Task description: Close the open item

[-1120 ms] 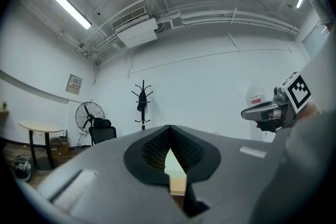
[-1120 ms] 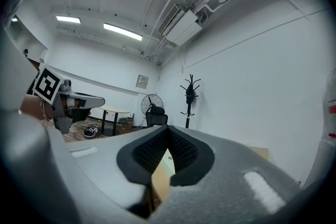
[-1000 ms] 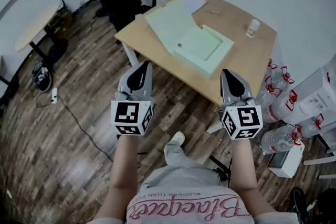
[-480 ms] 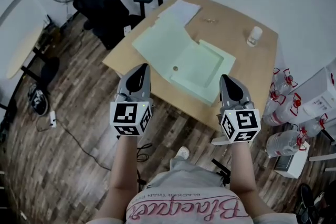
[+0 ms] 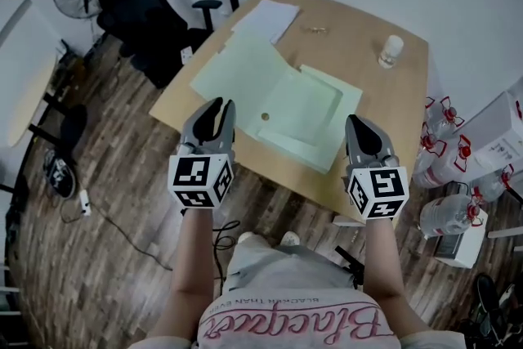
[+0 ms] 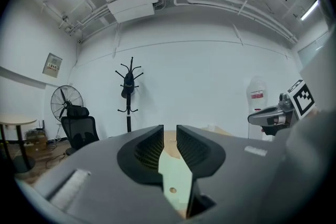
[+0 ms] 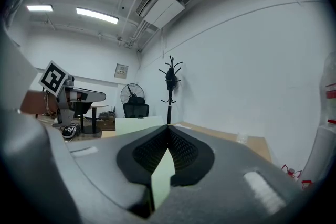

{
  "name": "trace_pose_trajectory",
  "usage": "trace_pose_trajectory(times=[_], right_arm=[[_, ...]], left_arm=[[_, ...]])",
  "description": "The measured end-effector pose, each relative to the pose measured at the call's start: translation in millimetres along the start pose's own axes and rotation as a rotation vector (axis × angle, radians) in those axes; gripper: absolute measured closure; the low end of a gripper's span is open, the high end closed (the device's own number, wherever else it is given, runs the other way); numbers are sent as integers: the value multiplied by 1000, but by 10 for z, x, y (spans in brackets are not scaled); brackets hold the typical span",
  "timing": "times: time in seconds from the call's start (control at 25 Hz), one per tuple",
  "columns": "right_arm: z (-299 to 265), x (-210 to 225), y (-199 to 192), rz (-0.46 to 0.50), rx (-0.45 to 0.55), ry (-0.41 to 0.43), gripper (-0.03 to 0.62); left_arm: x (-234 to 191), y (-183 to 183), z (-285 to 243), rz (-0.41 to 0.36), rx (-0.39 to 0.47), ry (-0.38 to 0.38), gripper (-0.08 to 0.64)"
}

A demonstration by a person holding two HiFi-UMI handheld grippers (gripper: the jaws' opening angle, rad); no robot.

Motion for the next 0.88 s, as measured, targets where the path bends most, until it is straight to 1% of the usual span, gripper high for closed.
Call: trace_pose_trajectory(times=[0.16,0.28,0.4,0.56,0.68,0.88], right_arm=[[-28,11,-19,17,-11,-22,589],[-66,41,-37,21,-22,-48,589],[-134,80,-54,13,-32,-84,589],[-268,84,-76,0,-47,-141,589],[-368,93,-83,-16,-60,-196,589],[-566,86,-86,-53,-75,-291,589]], left_arm=[[-97,2,-134,38,11,-38,407],[-209,4,-265,60,19,-55,298],[-346,-9,-411,71,17,-66,239],[-647,-45,-584,82,0,-76,207],[-965,-50,-706,101,-8,-87,209],[-1430,-41,-981,109,-22,-115,212]])
Point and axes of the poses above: the fingertips, and each gripper's own axes: z backward along the fingers, x to its right, y out of its top, the point moved 5 cm from there along z, backward along the fingers, and after that the axes turned 3 degrees about y, right-handed, at the moved point
